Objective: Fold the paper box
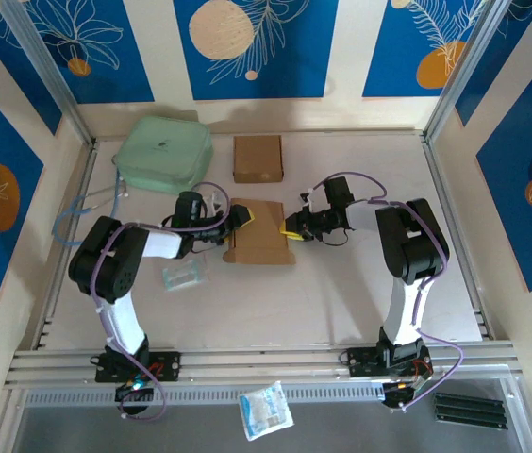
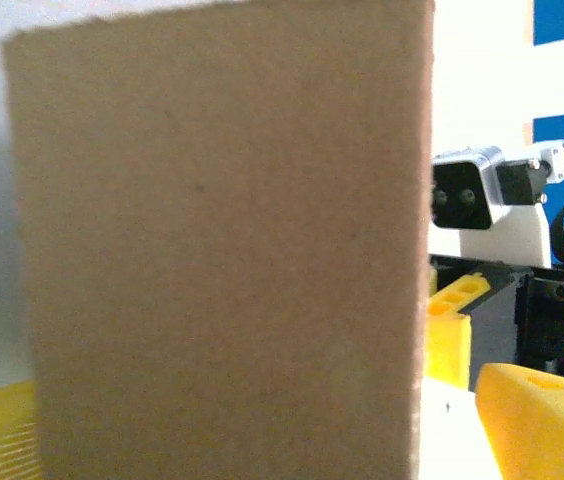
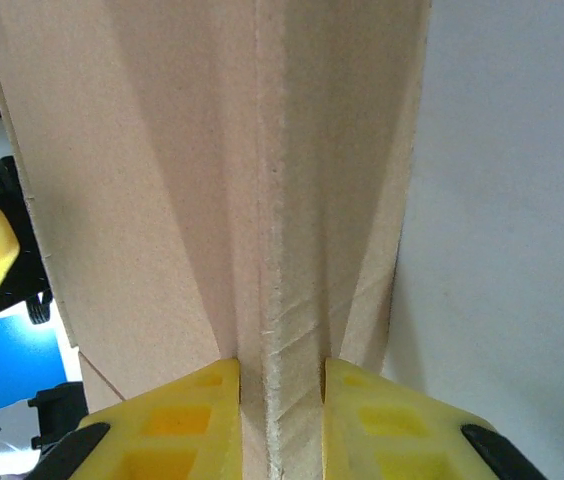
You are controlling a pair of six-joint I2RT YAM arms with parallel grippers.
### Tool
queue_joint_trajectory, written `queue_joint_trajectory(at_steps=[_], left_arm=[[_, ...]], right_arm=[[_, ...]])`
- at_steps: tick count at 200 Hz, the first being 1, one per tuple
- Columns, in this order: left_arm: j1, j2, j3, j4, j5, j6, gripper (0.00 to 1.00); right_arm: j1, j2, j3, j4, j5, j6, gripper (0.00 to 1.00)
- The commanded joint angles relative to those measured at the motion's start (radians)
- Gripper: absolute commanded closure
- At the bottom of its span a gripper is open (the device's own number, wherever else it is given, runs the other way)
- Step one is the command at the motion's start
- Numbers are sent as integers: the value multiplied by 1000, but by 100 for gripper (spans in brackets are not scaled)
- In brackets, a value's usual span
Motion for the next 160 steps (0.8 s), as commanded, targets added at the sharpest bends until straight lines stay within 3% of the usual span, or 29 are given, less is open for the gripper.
queue_joint_trajectory(at_steps=[1,27,53,98,119,140,160], left_arm=[[-16,1,3,118,61,-71,16],[-32,-27,23,59,51,-54,33],[-34,-78,38,-54,24,-11,40],[-33,-197,86,-330,-59,74,49],[-34,-242,115,-401,-83,73,55],[-34,-280,141,-461,-121,50,59],[-34,-316,158,-503,-159,47,59]], right_arm=[[-5,37,4,-71,53,-13,76],[-1,17,2,-79,67,-10,72],[-3,-57,-8,-118,109,-9,64],[31,-416,-142,-99,347,-6,49],[136,-605,-178,-92,534,-119,32],[292,-741,-217,-19,687,-342,0],[449,-814,-285,141,807,-595,1]])
